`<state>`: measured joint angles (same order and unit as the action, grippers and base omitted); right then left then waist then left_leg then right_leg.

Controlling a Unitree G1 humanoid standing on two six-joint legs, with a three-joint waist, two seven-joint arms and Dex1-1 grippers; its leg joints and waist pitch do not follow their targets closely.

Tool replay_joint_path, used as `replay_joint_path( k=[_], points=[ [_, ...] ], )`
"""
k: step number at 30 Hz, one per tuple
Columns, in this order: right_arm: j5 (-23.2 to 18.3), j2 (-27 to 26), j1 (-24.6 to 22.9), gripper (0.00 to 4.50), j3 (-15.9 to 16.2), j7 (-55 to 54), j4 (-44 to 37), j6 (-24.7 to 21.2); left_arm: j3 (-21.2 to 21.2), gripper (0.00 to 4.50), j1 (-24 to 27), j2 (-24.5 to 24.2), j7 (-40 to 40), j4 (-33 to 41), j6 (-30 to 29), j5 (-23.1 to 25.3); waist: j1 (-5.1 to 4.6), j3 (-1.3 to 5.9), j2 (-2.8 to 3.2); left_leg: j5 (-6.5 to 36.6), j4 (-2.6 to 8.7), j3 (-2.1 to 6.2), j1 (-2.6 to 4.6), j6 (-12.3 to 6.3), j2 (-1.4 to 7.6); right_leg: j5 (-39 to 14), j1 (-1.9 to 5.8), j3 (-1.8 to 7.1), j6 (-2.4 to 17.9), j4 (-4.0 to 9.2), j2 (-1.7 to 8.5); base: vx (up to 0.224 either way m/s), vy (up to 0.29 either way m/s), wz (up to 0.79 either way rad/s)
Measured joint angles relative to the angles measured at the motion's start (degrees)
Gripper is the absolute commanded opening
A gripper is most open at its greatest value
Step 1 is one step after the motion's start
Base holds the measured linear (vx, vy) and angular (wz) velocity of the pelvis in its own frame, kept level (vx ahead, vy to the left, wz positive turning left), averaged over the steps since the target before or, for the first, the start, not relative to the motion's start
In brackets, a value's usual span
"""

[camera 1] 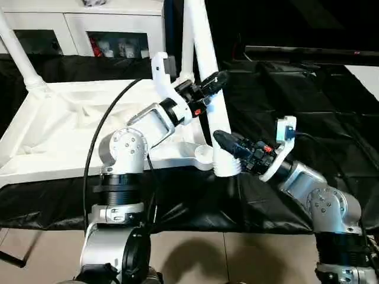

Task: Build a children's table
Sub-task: Pick table leg

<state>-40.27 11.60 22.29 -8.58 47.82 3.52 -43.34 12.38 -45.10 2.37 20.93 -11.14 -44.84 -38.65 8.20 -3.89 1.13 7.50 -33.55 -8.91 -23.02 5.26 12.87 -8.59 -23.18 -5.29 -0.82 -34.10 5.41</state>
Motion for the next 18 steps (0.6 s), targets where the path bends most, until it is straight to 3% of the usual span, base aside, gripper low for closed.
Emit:
replay_joint_path(
  k=[4, 18],
  points=[
    [1.9, 2.6, 1.9, 3.08, 1.4, 0.0, 0.5, -0.1, -1.5, 1.83, 0.0, -1.4, 1.5, 0.0, 0.0, 0.9, 0.03, 0.0, -0.05, 0.0, 0.01, 0.0, 0.0, 0.01, 0.0, 0.0, 0.02, 0.0, 0.0, -0.02, 0.0, 0.0, 0.0, 0.0],
    [2.3, 11.8, 7.2, 3.12, 8.6, 12.0, 5.1, -6.9, -7.4, 1.83, 0.0, -6.4, 14.0, 1.0, -3.9, -0.6, 0.05, 0.01, -0.76, 0.0, -0.02, -0.05, -0.01, 0.0, 0.01, 0.1, 0.02, 0.04, 0.0, -0.05, 0.0, 0.0, 0.0, 0.0]
  ],
)
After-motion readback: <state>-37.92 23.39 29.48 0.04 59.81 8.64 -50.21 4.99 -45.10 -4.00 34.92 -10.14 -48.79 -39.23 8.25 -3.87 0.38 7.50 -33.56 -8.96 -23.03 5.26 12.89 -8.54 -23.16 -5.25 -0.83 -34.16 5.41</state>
